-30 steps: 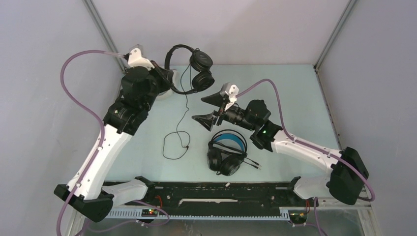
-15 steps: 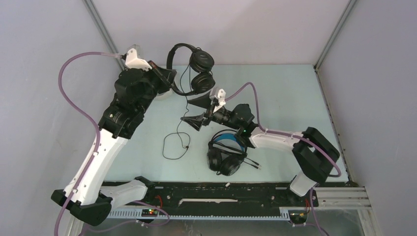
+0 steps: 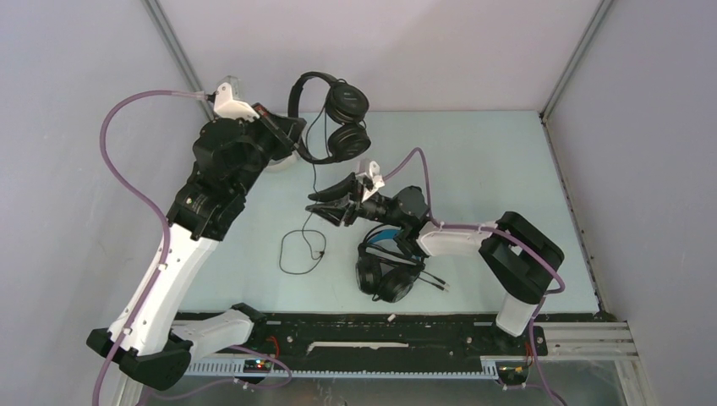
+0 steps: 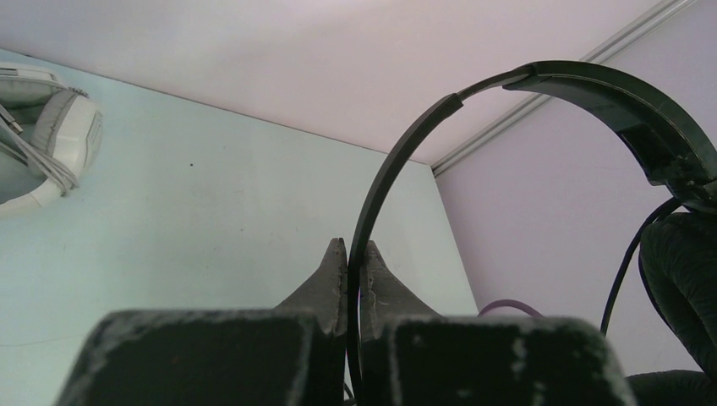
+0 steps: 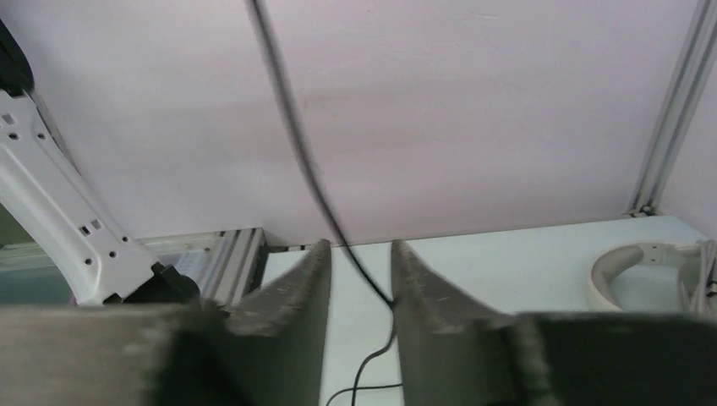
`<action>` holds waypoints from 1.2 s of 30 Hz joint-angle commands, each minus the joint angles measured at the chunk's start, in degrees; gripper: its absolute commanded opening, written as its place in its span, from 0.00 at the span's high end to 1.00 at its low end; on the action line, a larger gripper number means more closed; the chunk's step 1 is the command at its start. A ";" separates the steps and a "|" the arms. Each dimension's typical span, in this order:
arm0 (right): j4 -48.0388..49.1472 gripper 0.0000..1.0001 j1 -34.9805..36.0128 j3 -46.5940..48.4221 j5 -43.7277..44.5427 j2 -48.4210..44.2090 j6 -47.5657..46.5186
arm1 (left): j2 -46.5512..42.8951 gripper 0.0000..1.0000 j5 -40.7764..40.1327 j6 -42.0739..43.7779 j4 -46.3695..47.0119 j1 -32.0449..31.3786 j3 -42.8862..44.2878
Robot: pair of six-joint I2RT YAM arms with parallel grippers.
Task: Wrap the headphones
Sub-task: Wrap the headphones cable around the headphones.
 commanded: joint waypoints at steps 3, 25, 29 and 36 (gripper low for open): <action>-1.13 0.93 -1.18 0.81 -0.39 -0.66 0.53 | -1.34 1.00 2.94 -3.84 6.37 0.28 1.62; -8.15 1.00 -5.10 -9.40 1.78 -12.27 -0.16 | -2.25 1.00 4.21 -0.07 4.55 2.25 3.49; -17.41 1.00 -2.17 -10.00 2.22 -18.59 -5.55 | 2.64 1.00 7.42 0.20 -1.15 5.56 10.59; -22.48 1.00 -1.69 -12.15 3.99 -22.66 -8.05 | 3.57 1.00 6.86 -0.21 0.98 7.29 12.02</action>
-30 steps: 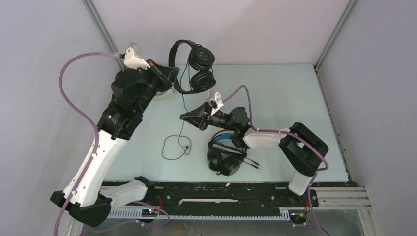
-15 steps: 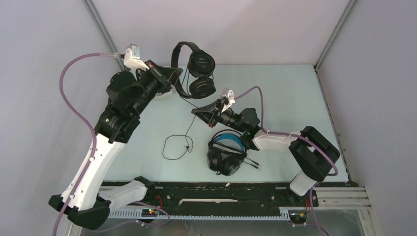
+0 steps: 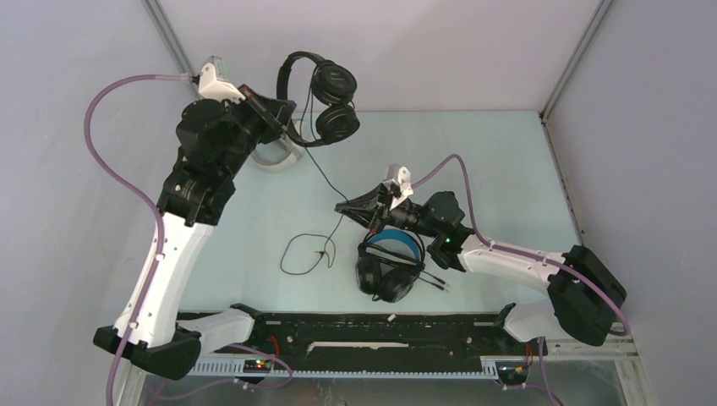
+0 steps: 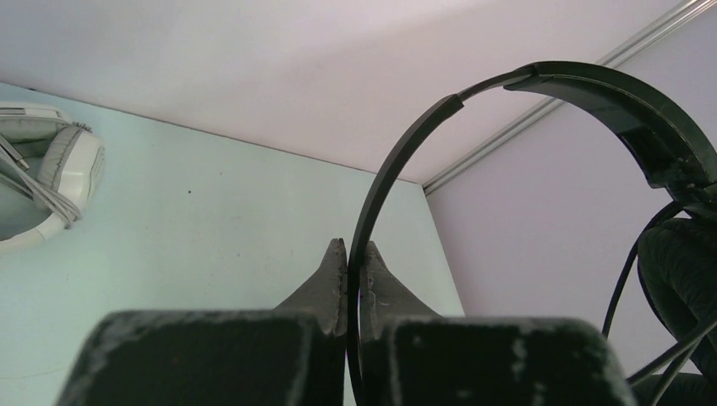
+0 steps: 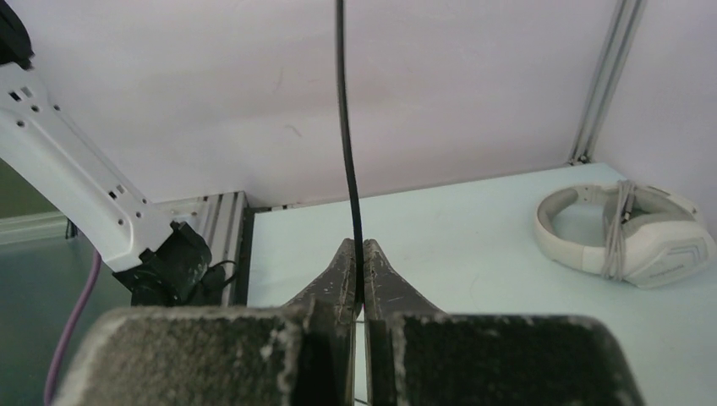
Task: Wrap the headphones
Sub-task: Wrap the headphones cable around the headphones.
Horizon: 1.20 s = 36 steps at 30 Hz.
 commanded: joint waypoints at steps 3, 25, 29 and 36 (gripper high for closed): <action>-3.63 1.00 -0.27 -2.59 0.77 -1.70 -2.60 | 0.04 1.00 0.44 0.02 2.14 1.71 5.47; -0.53 1.00 -9.06 -4.99 -2.65 -5.25 3.85 | 0.26 1.00 24.64 12.61 -2.88 6.78 5.30; 0.67 1.00 -11.72 -4.99 -6.48 -6.55 6.58 | 0.78 1.00 28.39 21.71 -7.48 6.78 5.22; -2.52 1.00 -14.51 -4.55 -8.57 -9.54 6.34 | 1.77 1.00 23.08 23.82 -9.62 6.73 4.39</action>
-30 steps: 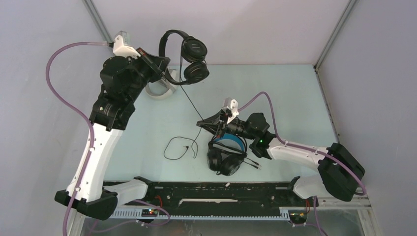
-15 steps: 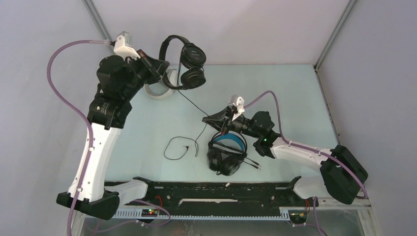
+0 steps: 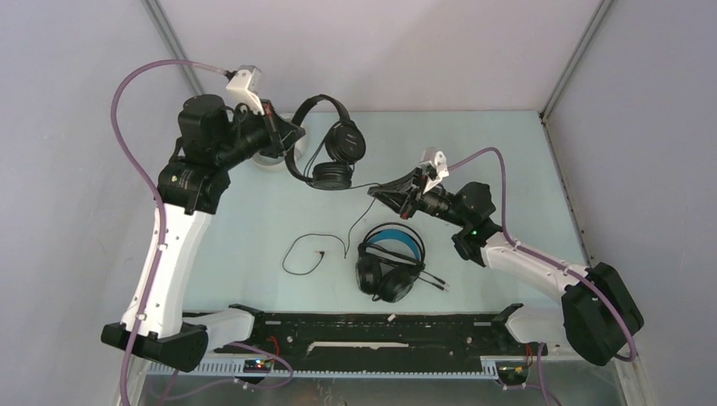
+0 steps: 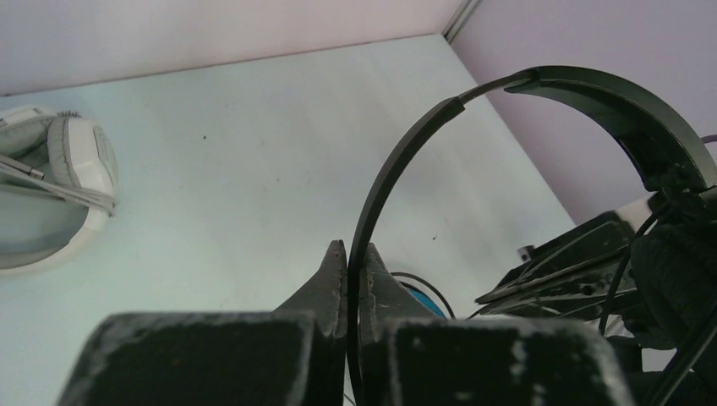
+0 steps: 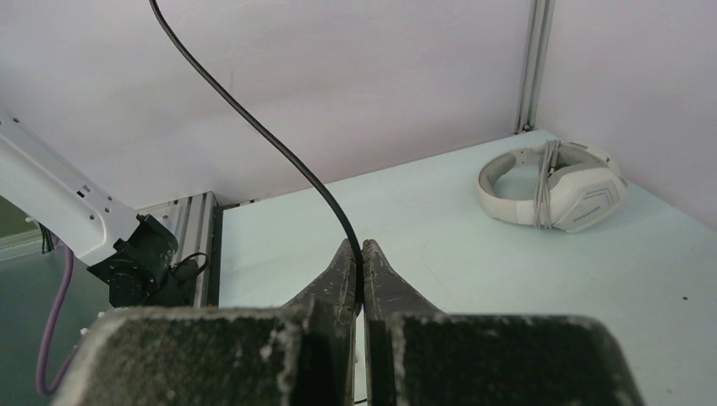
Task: Wrap the headphones
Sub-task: Wrap the headphones cable around the headphones.
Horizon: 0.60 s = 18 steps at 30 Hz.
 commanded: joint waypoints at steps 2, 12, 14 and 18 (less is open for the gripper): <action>-0.96 1.00 -1.93 0.30 -2.13 -3.50 1.50 | -0.31 1.00 -3.26 0.29 1.93 0.28 2.30; -3.78 1.00 -2.63 0.65 -2.67 -2.75 3.54 | -0.23 1.00 0.31 -8.42 6.81 0.80 2.65; -3.27 1.00 -3.20 0.58 -2.61 -2.50 5.69 | -0.37 1.00 4.94 -7.04 7.58 0.81 2.33; -15.44 1.00 -3.13 6.22 -0.93 -4.37 7.88 | -0.53 1.00 14.48 8.34 3.32 0.81 1.50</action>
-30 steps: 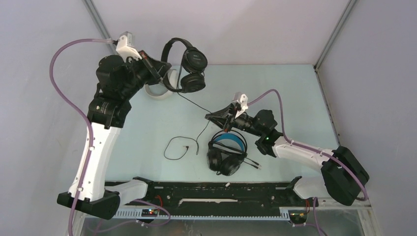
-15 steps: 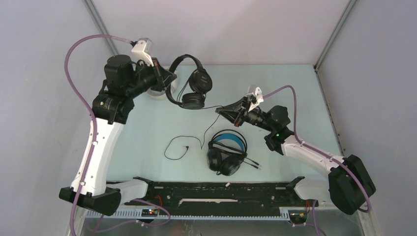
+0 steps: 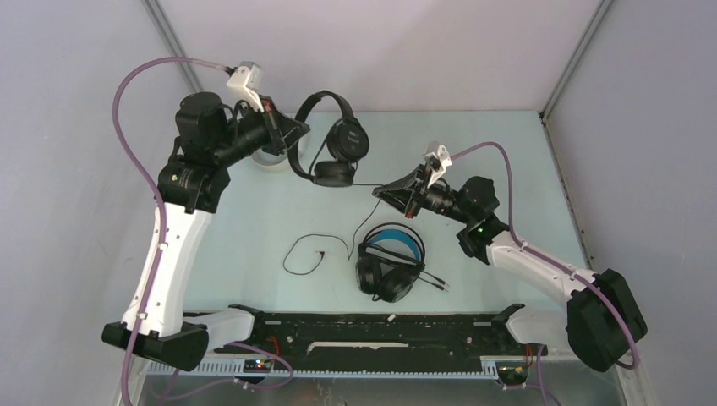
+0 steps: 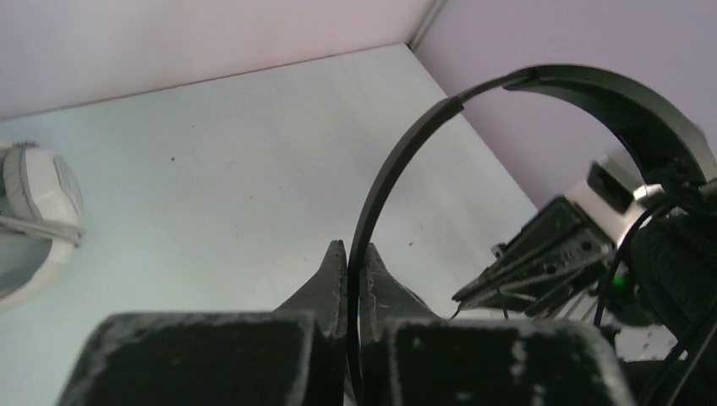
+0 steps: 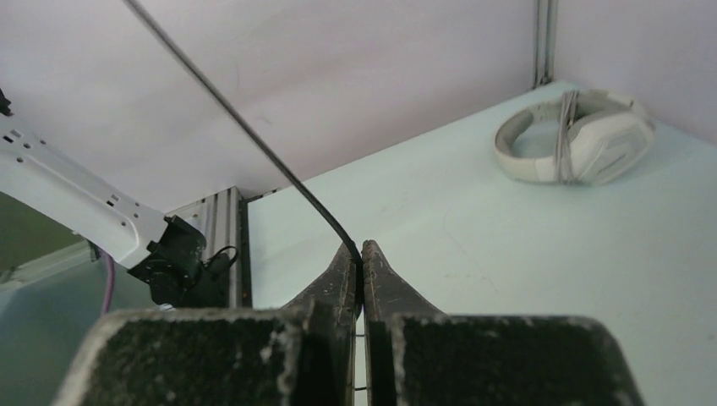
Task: Wrap the headphones
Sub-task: Wrap the headphones cable around the headphones.
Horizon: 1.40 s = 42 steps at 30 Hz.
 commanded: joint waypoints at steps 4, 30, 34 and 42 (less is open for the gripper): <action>-20.92 1.00 0.48 11.81 -1.82 -2.92 3.52 | -1.81 1.00 7.23 20.62 -2.06 0.27 -1.55; -33.85 1.00 -1.81 22.20 -16.73 3.92 19.82 | -11.62 1.00 -9.81 59.18 1.21 -8.45 -19.86; -32.35 1.00 -2.13 22.26 -18.19 5.49 22.99 | -11.32 1.00 -13.53 60.98 1.65 -10.80 -20.69; -29.76 1.00 -2.36 22.22 -21.32 6.94 27.83 | -10.24 1.00 -22.06 59.12 4.22 -11.81 -20.66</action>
